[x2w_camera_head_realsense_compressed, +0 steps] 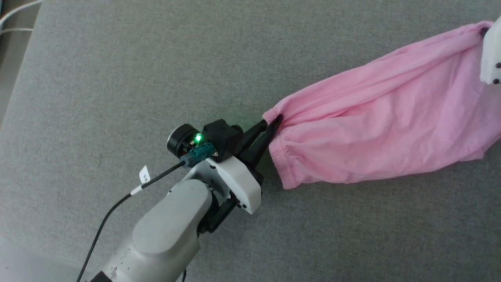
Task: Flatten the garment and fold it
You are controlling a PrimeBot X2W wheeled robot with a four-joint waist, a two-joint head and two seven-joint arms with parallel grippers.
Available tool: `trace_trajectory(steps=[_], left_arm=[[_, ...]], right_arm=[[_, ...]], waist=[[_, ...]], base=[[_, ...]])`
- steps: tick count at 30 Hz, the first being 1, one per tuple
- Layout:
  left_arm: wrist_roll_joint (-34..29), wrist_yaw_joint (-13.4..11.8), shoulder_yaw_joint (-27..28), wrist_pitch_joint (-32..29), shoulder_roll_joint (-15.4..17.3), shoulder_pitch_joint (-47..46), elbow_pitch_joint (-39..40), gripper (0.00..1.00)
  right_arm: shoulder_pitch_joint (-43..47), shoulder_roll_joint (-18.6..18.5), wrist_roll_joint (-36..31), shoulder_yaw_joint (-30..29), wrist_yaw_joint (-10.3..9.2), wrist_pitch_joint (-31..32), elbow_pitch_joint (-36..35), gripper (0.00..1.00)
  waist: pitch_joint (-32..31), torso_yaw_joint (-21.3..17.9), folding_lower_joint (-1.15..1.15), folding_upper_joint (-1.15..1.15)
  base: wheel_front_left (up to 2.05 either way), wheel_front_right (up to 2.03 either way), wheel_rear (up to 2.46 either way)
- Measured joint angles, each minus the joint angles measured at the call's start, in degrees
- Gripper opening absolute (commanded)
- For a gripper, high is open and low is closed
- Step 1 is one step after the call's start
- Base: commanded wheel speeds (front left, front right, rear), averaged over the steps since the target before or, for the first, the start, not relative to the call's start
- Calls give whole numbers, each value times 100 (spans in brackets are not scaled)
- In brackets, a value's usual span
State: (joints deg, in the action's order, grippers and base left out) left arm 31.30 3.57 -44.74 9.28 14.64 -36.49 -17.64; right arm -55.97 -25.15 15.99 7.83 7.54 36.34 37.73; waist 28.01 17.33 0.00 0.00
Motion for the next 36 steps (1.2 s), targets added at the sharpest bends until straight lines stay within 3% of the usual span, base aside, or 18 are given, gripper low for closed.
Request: trace_trajectory(steps=[1,2,10,20,28,36], left_arm=[[-3,0,-7,18,-8,-10,-45,18],[-5,0,-15,30,-12,-12,-97,100],[76,-80,107,240,-3,70,-269,100],[422,-645,797,489,224,962,325,100],[185,-1183,1583,538,240,1838,964,100],[-438,-1321,2228,544,-146,2959,1314,100]], right_arm=[[-6,-2,14,27,0,-69,60,38],[-8,-3,18,66,0,-175,108,100],[35,9,415,387,0,-1115,305,100],[1015,-281,943,840,0,-3065,-454,100],[2207,-185,912,442,0,-4267,-1039,100],[3761,509,499,-449,0,-4714,-1875,100]], waist=[[-10,-6,0,0],[-27,-13,1,0],[-429,-89,0,0],[-1284,-301,-2,0],[-1876,-604,-2,0],[-2364,-947,-1,0]], base=[[0,0,0],[0,0,0],[0,0,0],[0,0,0],[0,0,0],[0,0,0]])
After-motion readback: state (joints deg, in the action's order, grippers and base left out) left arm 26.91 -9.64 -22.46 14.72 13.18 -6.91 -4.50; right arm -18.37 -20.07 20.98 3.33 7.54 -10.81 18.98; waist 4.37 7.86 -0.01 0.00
